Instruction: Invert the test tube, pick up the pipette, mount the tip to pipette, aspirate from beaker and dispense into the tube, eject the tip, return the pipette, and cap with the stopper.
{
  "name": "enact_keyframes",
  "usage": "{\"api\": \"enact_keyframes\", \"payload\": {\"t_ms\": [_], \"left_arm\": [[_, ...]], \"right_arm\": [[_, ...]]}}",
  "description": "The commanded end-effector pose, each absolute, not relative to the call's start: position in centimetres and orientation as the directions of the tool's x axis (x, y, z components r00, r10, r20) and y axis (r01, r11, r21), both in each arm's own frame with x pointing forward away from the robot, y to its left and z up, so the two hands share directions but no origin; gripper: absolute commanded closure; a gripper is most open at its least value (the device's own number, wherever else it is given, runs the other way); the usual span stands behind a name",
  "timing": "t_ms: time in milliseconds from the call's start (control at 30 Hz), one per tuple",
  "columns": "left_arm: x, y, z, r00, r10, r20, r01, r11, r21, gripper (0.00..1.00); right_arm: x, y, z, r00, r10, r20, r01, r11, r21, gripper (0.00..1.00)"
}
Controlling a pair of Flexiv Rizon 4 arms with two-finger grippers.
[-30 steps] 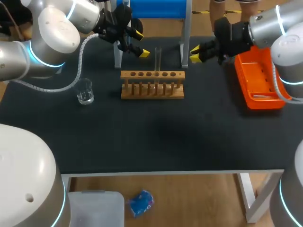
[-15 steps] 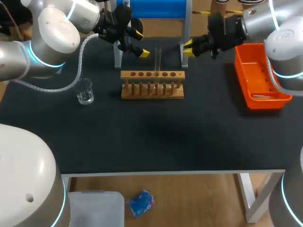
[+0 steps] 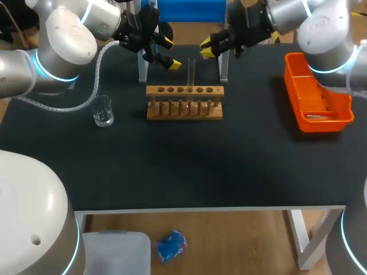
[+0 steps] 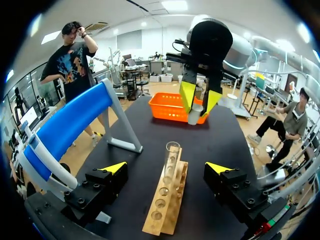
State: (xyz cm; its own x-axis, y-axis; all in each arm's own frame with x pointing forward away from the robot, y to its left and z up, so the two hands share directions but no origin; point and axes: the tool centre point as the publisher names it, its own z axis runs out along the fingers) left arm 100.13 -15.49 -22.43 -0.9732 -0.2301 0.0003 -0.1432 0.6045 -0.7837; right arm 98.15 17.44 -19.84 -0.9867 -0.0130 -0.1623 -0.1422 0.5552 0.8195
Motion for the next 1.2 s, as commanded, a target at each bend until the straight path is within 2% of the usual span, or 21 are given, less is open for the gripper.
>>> {"api": "enact_keyframes", "payload": {"t_ms": [33, 367, 1200], "left_arm": [[100.2, -15.4, -22.3, -0.974, -0.227, 0.004, -0.145, 0.608, -0.781, 0.00], [100.2, -15.4, -22.3, -0.974, -0.227, 0.004, -0.145, 0.608, -0.781, 0.00], [100.2, -15.4, -22.3, -0.974, -0.227, 0.004, -0.145, 0.608, -0.781, 0.00]], "right_arm": [[99.3, 18.6, -20.2, -0.988, -0.033, -0.149, -0.142, 0.553, 0.821, 1.00], [100.5, 20.2, -21.0, -0.989, -0.049, -0.136, -0.141, 0.543, 0.828, 1.00], [101.3, 20.2, -21.5, -0.992, -0.053, -0.116, -0.126, 0.550, 0.826, 1.00]]}}
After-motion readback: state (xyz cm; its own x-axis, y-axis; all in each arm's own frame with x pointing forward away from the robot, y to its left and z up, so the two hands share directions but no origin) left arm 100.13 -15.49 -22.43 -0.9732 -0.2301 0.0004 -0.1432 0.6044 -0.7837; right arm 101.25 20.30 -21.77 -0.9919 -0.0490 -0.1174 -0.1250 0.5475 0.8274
